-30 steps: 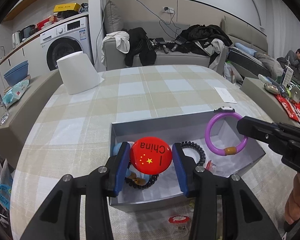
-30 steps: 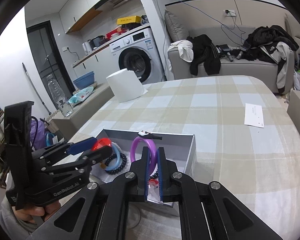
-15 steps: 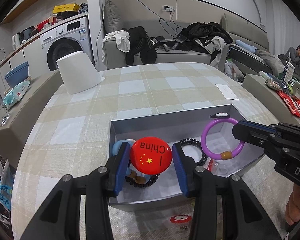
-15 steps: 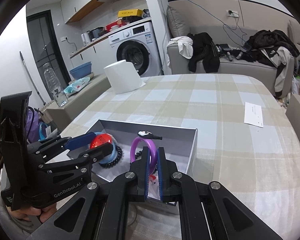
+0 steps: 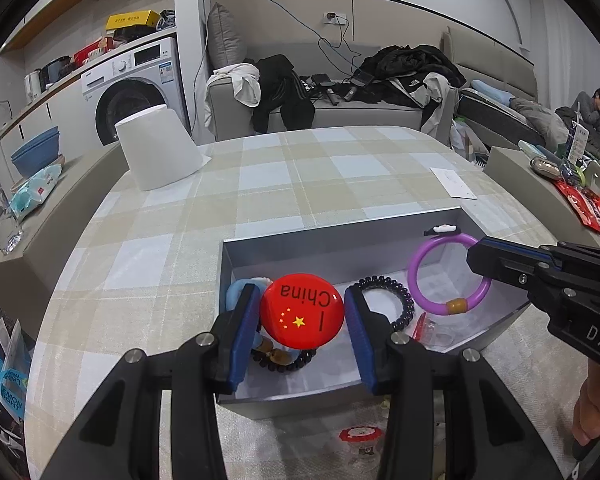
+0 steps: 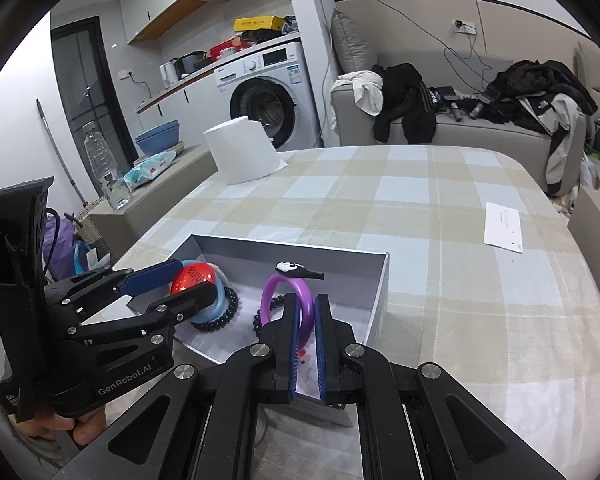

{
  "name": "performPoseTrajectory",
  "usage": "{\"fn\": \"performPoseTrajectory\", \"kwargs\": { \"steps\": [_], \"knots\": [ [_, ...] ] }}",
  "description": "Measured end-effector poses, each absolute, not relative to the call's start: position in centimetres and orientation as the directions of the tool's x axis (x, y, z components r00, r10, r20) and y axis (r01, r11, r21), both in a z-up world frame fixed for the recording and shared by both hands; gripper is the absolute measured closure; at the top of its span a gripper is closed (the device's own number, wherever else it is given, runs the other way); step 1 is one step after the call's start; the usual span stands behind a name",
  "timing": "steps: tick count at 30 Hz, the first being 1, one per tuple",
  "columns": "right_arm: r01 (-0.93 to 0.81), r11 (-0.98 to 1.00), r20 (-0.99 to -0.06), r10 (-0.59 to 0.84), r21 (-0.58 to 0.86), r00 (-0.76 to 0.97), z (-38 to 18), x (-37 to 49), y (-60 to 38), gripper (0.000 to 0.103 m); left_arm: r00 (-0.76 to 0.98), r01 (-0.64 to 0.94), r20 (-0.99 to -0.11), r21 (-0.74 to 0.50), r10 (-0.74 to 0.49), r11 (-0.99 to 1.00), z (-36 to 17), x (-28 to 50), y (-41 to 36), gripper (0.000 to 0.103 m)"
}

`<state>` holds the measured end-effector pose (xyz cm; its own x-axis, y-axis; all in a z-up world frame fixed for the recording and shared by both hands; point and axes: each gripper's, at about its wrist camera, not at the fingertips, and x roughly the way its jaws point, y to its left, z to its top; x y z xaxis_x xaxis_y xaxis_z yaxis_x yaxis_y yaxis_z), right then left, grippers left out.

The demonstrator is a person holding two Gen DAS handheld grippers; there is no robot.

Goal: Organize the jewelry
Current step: 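Carry the red badge into the box with the left gripper while the right brings the purple bangle over, then open both grippers to drop the red badge and purple bangle in the box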

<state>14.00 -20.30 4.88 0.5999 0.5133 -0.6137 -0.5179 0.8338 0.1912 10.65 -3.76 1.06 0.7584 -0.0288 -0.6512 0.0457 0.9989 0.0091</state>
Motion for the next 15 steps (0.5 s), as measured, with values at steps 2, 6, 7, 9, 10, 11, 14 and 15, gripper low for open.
{"fn": "performPoseTrajectory", "kwargs": {
  "steps": [2, 6, 7, 9, 10, 11, 14, 15],
  "knots": [
    [-0.518, 0.833, -0.607, 0.517, 0.195, 0.603, 5.09, 13.86, -20.65, 0.096, 0.760, 0.047, -0.650, 0.006, -0.032, 0.999, 1.18, 10.42, -3.66, 0.065],
    [-0.515, 0.831, -0.602, 0.524, 0.208, 0.603, 5.26, 14.01, -21.05, 0.096, 0.756, 0.048, -0.653, -0.005, -0.039, 0.999, 1.11, 10.59, -3.50, 0.065],
    [-0.515, 0.832, -0.603, 0.524, 0.208, 0.602, 5.22, 14.08, -21.06, 0.096, 0.755, 0.053, -0.655, -0.010, -0.047, 0.999, 1.02, 10.66, -3.49, 0.065],
    [-0.517, 0.830, -0.606, 0.525, 0.210, 0.597, 5.09, 14.18, -20.98, 0.095, 0.752, 0.057, -0.658, -0.013, -0.051, 0.998, 0.93, 10.65, -3.53, 0.065],
    [-0.518, 0.829, -0.607, 0.526, 0.210, 0.596, 5.04, 14.18, -20.92, 0.093, 0.750, 0.056, -0.659, -0.017, -0.053, 0.998, 0.96, 10.61, -3.52, 0.065],
    [-0.518, 0.830, -0.608, 0.525, 0.209, 0.596, 5.02, 14.16, -20.88, 0.093, 0.747, 0.056, -0.663, -0.020, -0.055, 0.998, 1.03, 10.56, -3.50, 0.065],
    [-0.516, 0.830, -0.603, 0.526, 0.211, 0.600, 5.20, 13.95, -21.00, 0.084, 0.738, 0.072, -0.668, -0.057, -0.092, 0.996, 1.46, 10.22, -3.28, 0.065],
    [-0.514, 0.831, -0.599, 0.527, 0.213, 0.603, 5.32, 13.81, -21.13, 0.072, 0.734, 0.081, -0.671, -0.071, -0.108, 0.994, 1.61, 10.11, -3.20, 0.064]
  ]
}}
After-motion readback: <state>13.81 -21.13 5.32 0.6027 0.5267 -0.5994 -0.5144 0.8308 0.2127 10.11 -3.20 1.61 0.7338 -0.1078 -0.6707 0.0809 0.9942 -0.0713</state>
